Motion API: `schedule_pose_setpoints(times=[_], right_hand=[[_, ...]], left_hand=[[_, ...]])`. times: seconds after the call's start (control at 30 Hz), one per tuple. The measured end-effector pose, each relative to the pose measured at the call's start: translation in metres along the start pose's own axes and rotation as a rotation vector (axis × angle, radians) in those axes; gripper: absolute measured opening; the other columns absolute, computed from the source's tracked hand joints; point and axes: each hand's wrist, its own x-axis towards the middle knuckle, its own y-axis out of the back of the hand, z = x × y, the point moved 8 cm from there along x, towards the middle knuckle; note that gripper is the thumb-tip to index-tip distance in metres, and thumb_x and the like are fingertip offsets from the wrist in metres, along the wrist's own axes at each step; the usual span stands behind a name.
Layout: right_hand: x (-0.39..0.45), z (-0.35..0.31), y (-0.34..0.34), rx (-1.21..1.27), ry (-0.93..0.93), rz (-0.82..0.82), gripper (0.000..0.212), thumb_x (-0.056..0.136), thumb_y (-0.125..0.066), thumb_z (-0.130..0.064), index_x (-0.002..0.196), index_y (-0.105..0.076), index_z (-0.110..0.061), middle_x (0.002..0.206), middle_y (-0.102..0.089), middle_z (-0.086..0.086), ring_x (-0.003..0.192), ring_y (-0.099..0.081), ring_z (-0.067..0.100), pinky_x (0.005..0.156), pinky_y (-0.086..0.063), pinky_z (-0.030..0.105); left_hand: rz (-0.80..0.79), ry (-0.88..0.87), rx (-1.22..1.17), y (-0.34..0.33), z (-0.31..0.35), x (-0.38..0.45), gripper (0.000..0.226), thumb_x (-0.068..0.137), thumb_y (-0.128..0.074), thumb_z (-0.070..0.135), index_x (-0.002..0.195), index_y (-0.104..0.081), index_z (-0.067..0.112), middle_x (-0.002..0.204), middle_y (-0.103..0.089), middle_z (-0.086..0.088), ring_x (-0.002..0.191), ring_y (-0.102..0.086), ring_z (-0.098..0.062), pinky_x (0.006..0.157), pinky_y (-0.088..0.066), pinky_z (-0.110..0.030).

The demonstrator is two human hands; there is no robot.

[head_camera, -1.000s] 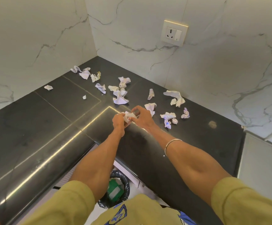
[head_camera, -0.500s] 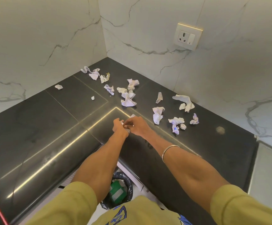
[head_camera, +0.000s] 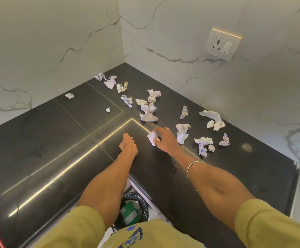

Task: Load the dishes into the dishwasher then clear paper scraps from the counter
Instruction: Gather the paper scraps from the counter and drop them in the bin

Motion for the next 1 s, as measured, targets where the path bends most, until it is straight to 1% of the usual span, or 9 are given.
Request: schedule_pose_setpoints(times=[0.07,0.13,0.2,0.27,0.43,0.6,0.73,0.9,1.0], right_hand=[[0.002,-0.006,-0.012,0.021,0.022,-0.069,0.017,0.075,-0.070,-0.030,0.091,-0.065,-0.030,0.107,-0.062,-0.004,0.099,-0.057,0.013,0.083,-0.047,0.031],[0.007,-0.009,-0.024,-0.032,0.024,-0.104,0.018,0.075,-0.073,-0.034,0.092,-0.070,-0.031,0.109,-0.063,-0.007,0.099,-0.055,0.010,0.086,-0.047,0.030],[0.010,-0.007,-0.031,-0.083,0.009,-0.107,0.002,0.075,-0.071,-0.029,0.075,-0.071,-0.030,0.089,-0.065,-0.006,0.085,-0.058,0.012,0.073,-0.046,0.028],[0.011,-0.002,-0.037,-0.032,-0.007,-0.096,0.018,0.074,-0.068,-0.019,0.059,-0.067,-0.027,0.068,-0.061,-0.006,0.069,-0.055,0.013,0.066,-0.042,0.027],[0.013,-0.002,-0.015,0.190,-0.086,0.067,0.016,0.080,-0.076,-0.026,0.093,-0.079,-0.017,0.084,-0.072,-0.005,0.075,-0.062,0.009,0.069,-0.047,0.025],[0.015,-0.030,0.007,0.259,0.048,0.180,0.017,0.077,-0.080,-0.035,0.092,-0.080,-0.027,0.089,-0.072,-0.009,0.086,-0.061,0.002,0.071,-0.047,0.017],[0.003,-0.055,0.010,0.359,0.176,0.121,0.013,0.078,-0.080,-0.027,0.089,-0.081,-0.021,0.084,-0.076,-0.007,0.077,-0.067,-0.004,0.068,-0.049,0.014],[-0.010,-0.043,0.001,0.294,0.085,0.020,0.015,0.084,-0.072,-0.014,0.094,-0.080,-0.022,0.086,-0.077,-0.005,0.077,-0.070,0.004,0.072,-0.054,0.021],[-0.017,-0.035,0.005,0.188,0.057,-0.028,0.019,0.089,-0.064,-0.008,0.101,-0.078,-0.012,0.097,-0.076,0.004,0.085,-0.068,0.010,0.069,-0.045,0.009]], left_hand=[[-0.038,0.002,0.049,-0.006,0.002,0.000,0.029,0.084,-0.058,0.035,0.070,-0.057,0.008,0.057,-0.045,-0.002,0.043,-0.031,-0.014,0.044,-0.025,-0.023],[-0.112,0.000,0.099,-0.014,0.002,0.003,0.030,0.084,-0.059,0.036,0.078,-0.062,0.007,0.059,-0.046,-0.002,0.044,-0.032,-0.013,0.042,-0.026,-0.022],[-0.202,0.014,0.133,-0.023,-0.001,0.003,0.034,0.085,-0.057,0.039,0.089,-0.066,0.006,0.061,-0.046,-0.001,0.044,-0.031,-0.012,0.039,-0.025,-0.019],[-0.232,0.012,0.162,-0.024,-0.003,0.004,0.037,0.087,-0.057,0.041,0.096,-0.068,0.006,0.063,-0.047,0.000,0.046,-0.032,-0.011,0.040,-0.024,-0.018],[-0.255,-0.001,0.172,-0.020,-0.004,0.003,0.043,0.092,-0.055,0.047,0.101,-0.067,0.006,0.071,-0.055,-0.002,0.048,-0.035,-0.011,0.041,-0.025,-0.018],[-0.365,0.034,0.205,-0.026,-0.012,-0.007,0.040,0.091,-0.054,0.050,0.083,-0.062,0.011,0.067,-0.056,-0.001,0.045,-0.039,-0.011,0.041,-0.027,-0.019],[-0.564,0.080,0.151,-0.045,-0.020,-0.041,0.028,0.087,-0.053,0.038,0.068,-0.059,0.019,0.052,-0.052,0.005,0.044,-0.045,-0.010,0.041,-0.029,-0.018],[-0.627,0.211,-0.099,-0.049,-0.034,-0.061,0.048,0.091,-0.052,0.053,0.066,-0.060,0.013,0.040,-0.047,0.006,0.031,-0.044,-0.011,0.031,-0.029,-0.015],[-0.667,0.248,-0.050,-0.049,-0.045,-0.061,0.045,0.083,-0.064,0.050,0.061,-0.058,0.011,0.042,-0.045,0.006,0.031,-0.038,-0.008,0.031,-0.023,-0.015]])
